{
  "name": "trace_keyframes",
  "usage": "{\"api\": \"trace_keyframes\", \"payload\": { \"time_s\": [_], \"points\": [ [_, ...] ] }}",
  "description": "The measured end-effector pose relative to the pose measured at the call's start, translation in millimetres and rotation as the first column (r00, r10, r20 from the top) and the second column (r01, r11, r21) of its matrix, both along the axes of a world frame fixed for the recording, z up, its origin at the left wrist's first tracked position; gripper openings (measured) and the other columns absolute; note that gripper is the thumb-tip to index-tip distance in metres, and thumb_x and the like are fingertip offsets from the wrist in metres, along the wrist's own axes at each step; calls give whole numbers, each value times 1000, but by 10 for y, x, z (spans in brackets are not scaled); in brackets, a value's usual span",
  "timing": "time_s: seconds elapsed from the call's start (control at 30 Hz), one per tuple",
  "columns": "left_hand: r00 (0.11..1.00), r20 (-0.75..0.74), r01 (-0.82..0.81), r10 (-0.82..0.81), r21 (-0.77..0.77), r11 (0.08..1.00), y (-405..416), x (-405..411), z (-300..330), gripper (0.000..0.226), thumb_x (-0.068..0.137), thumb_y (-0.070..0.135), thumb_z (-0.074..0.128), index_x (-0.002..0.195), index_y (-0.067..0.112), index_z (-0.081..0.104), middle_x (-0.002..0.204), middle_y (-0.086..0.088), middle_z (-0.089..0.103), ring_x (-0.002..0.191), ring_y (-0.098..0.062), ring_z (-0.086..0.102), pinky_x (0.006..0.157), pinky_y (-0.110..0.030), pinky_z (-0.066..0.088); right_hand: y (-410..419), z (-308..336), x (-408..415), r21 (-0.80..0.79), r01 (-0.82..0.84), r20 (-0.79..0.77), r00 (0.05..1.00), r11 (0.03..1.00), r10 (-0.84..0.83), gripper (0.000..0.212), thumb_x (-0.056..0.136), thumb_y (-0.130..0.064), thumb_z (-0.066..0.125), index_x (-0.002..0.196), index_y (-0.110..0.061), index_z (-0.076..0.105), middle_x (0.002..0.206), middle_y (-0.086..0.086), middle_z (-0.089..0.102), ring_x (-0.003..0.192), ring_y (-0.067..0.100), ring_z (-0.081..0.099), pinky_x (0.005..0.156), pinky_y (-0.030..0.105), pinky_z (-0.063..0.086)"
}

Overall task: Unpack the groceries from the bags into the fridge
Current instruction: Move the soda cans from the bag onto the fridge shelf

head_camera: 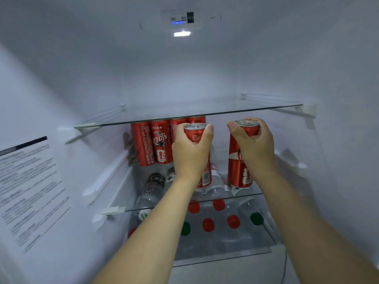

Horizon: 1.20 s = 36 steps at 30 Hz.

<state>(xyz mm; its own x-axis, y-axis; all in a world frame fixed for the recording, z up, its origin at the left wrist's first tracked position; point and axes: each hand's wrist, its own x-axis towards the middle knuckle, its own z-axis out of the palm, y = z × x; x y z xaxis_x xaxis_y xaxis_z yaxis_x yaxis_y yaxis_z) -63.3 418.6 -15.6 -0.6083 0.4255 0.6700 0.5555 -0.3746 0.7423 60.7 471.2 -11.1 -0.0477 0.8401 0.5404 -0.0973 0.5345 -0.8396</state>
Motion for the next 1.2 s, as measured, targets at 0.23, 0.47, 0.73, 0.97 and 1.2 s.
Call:
{"api": "trace_keyframes", "payload": {
  "time_s": [0.23, 0.47, 0.73, 0.97, 1.2],
  "points": [
    [1000, -5, 11, -11, 9, 1000, 337, 76, -51, 41, 85, 47, 70, 109, 18, 56, 80, 13, 63, 74, 10, 61, 59, -6, 44, 224, -1, -21, -25, 88, -94, 991, 996, -90, 41, 80, -52, 71, 105, -22, 57, 87, -9, 64, 77, 6, 62, 69, 23, 49],
    [999, -7, 31, -31, 7, 999, 569, 66, -71, 48, 85, 53, 68, 113, 17, 53, 85, 7, 67, 72, 2, 64, 62, -14, 51, 299, -10, -84, 71, 104, 73, 991, 992, -110, 41, 82, -54, 68, 107, -25, 54, 85, -15, 61, 72, -6, 59, 56, 4, 41],
    [996, -83, 8, -9, -17, 1000, 710, -10, -130, 56, 83, 68, 58, 119, 28, 43, 91, 2, 66, 82, -14, 66, 73, -38, 58, 333, -37, -48, 66, 72, 22, 997, 995, -74, 41, 83, -50, 66, 110, -22, 54, 85, -15, 60, 70, -13, 58, 57, -1, 40],
    [983, -178, 34, -36, -14, 999, 763, -33, -150, 37, 88, 63, 54, 111, 37, 41, 86, 8, 63, 88, -21, 64, 77, -47, 55, 304, -332, -57, 15, 53, 51, 997, 998, -54, 40, 82, -50, 69, 111, -29, 54, 86, -16, 63, 75, -14, 59, 66, 17, 43],
    [903, -428, -31, -12, -95, 995, 744, -66, -120, 37, 96, 52, 46, 118, 24, 42, 98, 3, 55, 96, -22, 53, 84, -48, 49, 302, -344, -69, 43, 123, 63, 990, 991, -126, 49, 78, -60, 66, 112, -25, 56, 87, -13, 66, 76, -5, 63, 63, 14, 46]
  ]
}}
